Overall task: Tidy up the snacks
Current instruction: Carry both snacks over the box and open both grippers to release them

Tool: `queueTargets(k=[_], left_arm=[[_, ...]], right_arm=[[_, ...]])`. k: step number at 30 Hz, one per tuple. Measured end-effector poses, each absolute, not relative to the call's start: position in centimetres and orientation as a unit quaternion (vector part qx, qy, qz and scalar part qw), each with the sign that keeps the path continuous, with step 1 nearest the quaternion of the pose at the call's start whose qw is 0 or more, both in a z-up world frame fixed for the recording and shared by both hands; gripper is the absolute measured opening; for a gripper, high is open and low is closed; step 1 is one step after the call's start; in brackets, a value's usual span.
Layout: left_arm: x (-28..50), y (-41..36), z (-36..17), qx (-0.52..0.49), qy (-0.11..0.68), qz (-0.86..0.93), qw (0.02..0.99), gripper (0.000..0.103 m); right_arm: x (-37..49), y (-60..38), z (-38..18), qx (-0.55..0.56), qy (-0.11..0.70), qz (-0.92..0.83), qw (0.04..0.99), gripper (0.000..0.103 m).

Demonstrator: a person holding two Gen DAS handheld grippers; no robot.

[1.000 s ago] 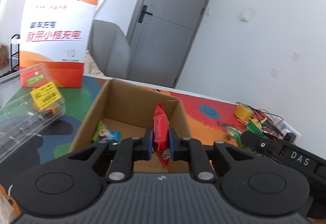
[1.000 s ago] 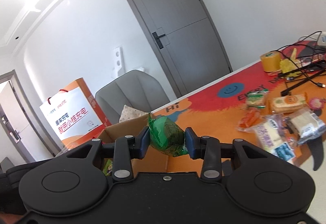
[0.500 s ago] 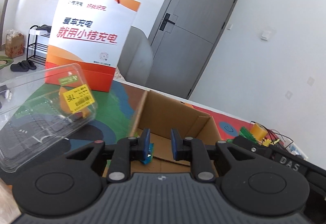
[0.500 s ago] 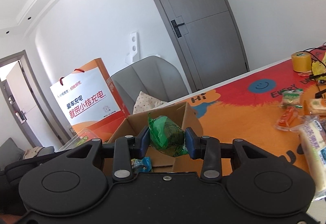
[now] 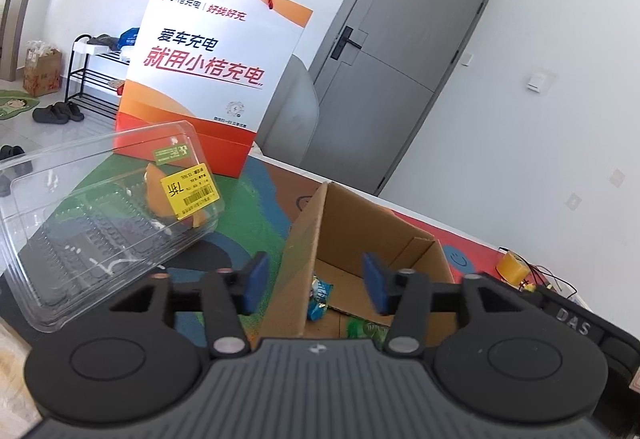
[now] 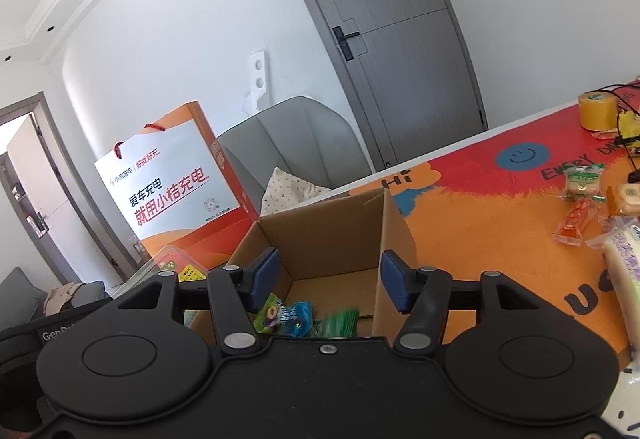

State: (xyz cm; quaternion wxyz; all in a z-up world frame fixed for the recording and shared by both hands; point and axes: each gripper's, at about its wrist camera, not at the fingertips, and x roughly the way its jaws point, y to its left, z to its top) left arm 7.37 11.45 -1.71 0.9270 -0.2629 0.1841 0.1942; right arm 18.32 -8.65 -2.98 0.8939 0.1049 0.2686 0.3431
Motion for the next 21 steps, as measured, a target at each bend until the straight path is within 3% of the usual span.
queueTargets(k=[8,21], left_arm=[[7.9,10.0,-1.2,-0.259,0.178,0.193,0.929,0.08],[11.1,4.6,-1.0,-0.244,0.193,0.147,0.939,0.085]], right_arm=[[19.0,-12.3,-3.3,0.117,0.276,0.308,0.903,0.072],[19.3,-19.5,-3.3,0.118,0.267,0.251,0.923,0.083]])
